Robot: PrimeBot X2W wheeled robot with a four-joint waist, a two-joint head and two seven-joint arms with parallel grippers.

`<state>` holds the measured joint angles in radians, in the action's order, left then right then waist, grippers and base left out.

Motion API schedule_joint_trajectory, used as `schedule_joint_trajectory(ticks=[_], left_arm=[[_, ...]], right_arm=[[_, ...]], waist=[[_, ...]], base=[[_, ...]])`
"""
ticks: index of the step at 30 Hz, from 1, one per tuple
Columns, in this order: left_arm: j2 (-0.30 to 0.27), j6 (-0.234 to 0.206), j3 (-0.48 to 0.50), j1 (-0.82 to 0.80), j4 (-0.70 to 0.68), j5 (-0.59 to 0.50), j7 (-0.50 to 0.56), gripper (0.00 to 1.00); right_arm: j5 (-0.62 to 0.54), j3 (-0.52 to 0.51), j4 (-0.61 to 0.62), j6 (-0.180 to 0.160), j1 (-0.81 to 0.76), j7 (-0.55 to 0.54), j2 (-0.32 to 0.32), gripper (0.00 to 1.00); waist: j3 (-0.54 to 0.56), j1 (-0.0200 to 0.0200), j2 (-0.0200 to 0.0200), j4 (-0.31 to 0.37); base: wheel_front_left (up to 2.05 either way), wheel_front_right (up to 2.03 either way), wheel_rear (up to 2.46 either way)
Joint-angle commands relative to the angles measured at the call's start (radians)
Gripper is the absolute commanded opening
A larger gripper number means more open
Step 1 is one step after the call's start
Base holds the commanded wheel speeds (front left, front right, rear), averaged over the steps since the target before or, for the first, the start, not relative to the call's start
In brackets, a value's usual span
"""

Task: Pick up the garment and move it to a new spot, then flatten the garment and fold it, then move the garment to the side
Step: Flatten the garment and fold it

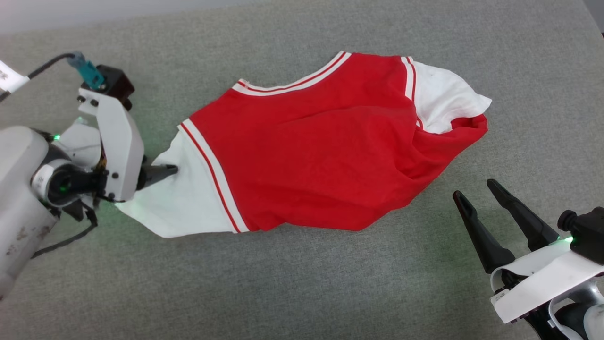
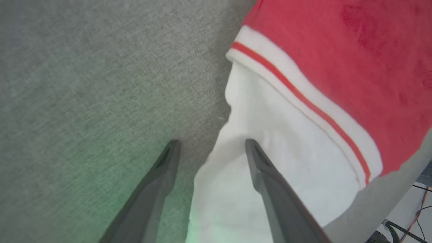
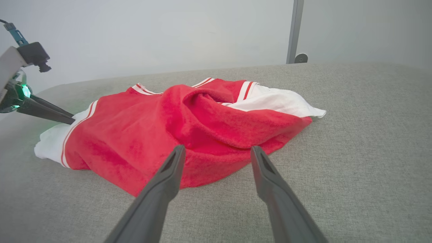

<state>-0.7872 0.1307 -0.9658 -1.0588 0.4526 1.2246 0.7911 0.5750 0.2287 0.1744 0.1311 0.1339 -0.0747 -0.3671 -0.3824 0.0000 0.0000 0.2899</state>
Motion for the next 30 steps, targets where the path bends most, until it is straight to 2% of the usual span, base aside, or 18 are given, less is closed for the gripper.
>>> schedule_joint_trajectory(ticks=[1, 3, 4, 5, 6, 7, 8, 13, 18, 22, 26, 30], left_arm=[[0.014, 0.000, -0.034, 0.010, -0.008, 0.022, 0.001, 1.00], [0.015, 0.000, -0.055, 0.009, -0.019, 0.043, 0.003, 1.00], [0.017, 0.000, -0.061, 0.010, -0.020, 0.058, 0.008, 0.91], [0.017, 0.000, -0.061, 0.010, -0.020, 0.058, 0.008, 0.91], [0.018, 0.000, -0.069, 0.005, -0.026, 0.065, 0.010, 0.47], [0.016, 0.000, -0.076, 0.000, -0.031, 0.067, 0.009, 0.19], [0.013, 0.000, -0.084, -0.005, -0.034, 0.066, 0.002, 0.00], [0.010, 0.000, -0.118, -0.037, -0.036, 0.071, -0.023, 0.00], [0.028, -0.001, -0.149, -0.096, -0.061, 0.062, -0.061, 0.00], [0.049, -0.001, -0.179, -0.140, -0.084, 0.062, -0.089, 0.00], [0.067, -0.001, -0.213, -0.186, -0.108, 0.068, -0.115, 0.00], [0.072, -0.001, -0.247, -0.224, -0.131, 0.072, -0.138, 0.00]], right_arm=[[-0.013, -0.009, -0.005, -0.001, 0.012, 0.000, 0.000, 1.00], [-0.008, -0.012, -0.009, -0.001, 0.016, -0.001, -0.002, 1.00], [-0.005, -0.012, -0.011, -0.001, 0.020, -0.003, -0.005, 1.00], [-0.005, -0.012, -0.011, -0.001, 0.020, -0.003, -0.005, 1.00], [-0.003, -0.011, -0.013, -0.001, 0.024, -0.006, -0.010, 1.00], [-0.001, -0.008, -0.014, -0.001, 0.030, -0.011, -0.015, 1.00], [0.002, -0.004, -0.016, -0.001, 0.039, -0.015, -0.023, 1.00], [0.037, 0.037, -0.030, -0.001, 0.136, -0.085, -0.095, 1.00], [0.106, 0.099, -0.086, -0.001, 0.331, -0.223, -0.231, 1.00], [0.186, 0.146, -0.193, -0.001, 0.508, -0.361, -0.320, 1.00], [0.263, 0.186, -0.330, -0.001, 0.662, -0.488, -0.365, 1.00], [0.298, 0.231, -0.466, -0.001, 0.786, -0.572, -0.362, 1.00]], waist=[[-0.006, 0.0000, 0.0000, 0.003], [-0.006, 0.0000, 0.0000, 0.001], [-0.007, 0.0000, 0.0000, 0.000], [-0.007, 0.0000, 0.0000, 0.000], [-0.007, 0.0000, 0.0000, -0.002], [-0.009, 0.0000, 0.0000, -0.004], [-0.011, 0.0000, 0.0000, -0.006], [-0.033, 0.0000, 0.0000, -0.023], [-0.071, 0.0000, 0.0000, -0.065], [-0.102, 0.0000, 0.0000, -0.112], [-0.134, 0.0000, 0.0000, -0.160], [-0.170, 0.0000, 0.0000, -0.193]], base=[[0.00, 0.00, 0.00], [0.00, 0.00, 0.00], [0.00, 0.00, 0.00], [0.00, 0.00, 0.00], [0.00, 0.00, 0.00], [0.00, 0.00, 0.00], [0.00, 0.00, 0.00], [0.00, 0.00, 0.00], [0.00, 0.00, 0.00], [0.00, 0.00, 0.00], [0.00, 0.00, 0.00], [0.00, 0.00, 0.00]])
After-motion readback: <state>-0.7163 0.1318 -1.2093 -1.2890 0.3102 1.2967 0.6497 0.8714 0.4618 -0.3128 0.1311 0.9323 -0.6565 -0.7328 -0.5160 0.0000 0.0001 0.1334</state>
